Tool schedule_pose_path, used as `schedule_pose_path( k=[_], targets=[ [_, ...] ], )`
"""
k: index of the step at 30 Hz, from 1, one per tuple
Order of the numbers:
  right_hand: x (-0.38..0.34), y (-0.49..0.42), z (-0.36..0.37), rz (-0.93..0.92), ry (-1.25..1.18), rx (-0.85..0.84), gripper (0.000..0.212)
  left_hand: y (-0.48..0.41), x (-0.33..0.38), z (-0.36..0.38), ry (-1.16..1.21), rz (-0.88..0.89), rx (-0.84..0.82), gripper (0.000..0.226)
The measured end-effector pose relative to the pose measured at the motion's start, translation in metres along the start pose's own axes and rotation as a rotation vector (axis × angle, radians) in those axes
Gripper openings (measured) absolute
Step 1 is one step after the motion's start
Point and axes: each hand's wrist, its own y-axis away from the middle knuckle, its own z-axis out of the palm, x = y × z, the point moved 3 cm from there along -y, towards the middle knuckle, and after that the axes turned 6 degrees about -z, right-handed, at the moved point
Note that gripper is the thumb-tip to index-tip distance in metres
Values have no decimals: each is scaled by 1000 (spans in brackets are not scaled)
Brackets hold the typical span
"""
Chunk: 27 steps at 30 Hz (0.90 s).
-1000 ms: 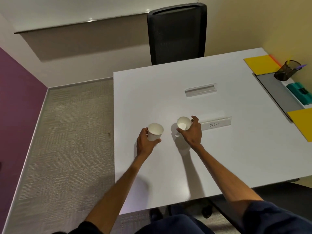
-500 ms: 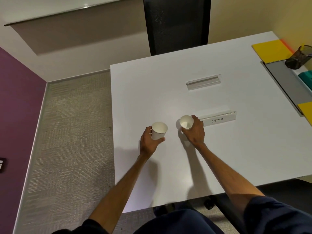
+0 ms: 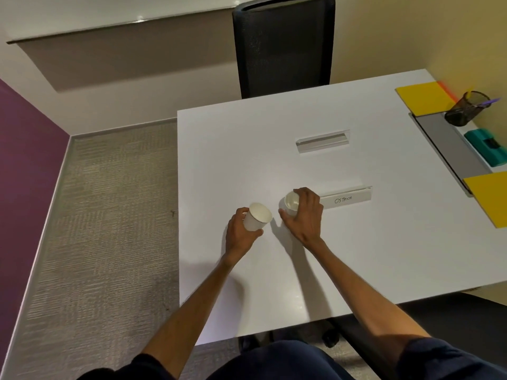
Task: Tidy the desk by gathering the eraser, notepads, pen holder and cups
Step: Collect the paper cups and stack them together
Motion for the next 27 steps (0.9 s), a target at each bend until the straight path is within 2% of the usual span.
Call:
schedule_pose_path(
  k=[4,8,11,18,27],
  targets=[
    [-24,8,0,-97,-148,-1,43,8,4,-6,-3,8,-17,70],
    [-44,19,2,-142,-236,-92,35,19,2,-21,40,3,-4,71],
    [-59,30,5,-147,-272,-157,39,28,-5,-36,58,19,-7,72],
    [-102,62,15,-134,-354,-320,65,62,-30,-72,90,56,21,67],
    [-150,96,30,-202,-383,-395,61,107,-68,-119,69,104,122,68]
  ],
)
